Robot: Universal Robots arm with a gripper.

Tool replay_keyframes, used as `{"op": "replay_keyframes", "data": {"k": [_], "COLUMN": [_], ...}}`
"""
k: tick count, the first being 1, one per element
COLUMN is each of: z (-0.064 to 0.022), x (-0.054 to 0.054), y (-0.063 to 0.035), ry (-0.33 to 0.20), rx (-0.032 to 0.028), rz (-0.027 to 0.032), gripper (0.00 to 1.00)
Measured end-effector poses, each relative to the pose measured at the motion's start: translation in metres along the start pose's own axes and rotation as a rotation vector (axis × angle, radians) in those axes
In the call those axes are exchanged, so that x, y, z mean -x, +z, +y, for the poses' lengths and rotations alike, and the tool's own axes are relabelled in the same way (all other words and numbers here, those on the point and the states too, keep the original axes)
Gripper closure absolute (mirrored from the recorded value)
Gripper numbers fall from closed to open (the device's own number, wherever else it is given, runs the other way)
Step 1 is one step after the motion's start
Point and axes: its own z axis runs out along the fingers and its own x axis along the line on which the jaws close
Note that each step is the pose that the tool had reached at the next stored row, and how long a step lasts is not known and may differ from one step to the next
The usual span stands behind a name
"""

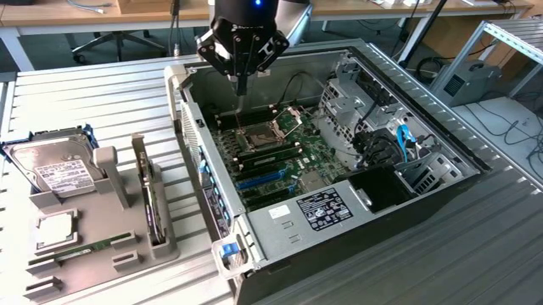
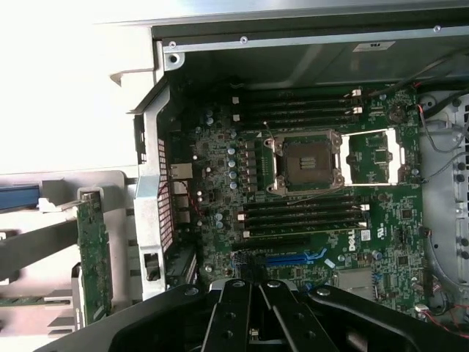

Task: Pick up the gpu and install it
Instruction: 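Reach for the gpu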

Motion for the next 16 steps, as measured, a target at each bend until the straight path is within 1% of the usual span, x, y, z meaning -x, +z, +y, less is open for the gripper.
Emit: {"op": "replay_keyframes", "data": {"k": [16], "z": [-0.0002], "x": [-0.0031], "y": [-0.0001], "ry": [0.000], "rx": [0.0000], "rz": [0.0000], "gripper": [0.89]}}
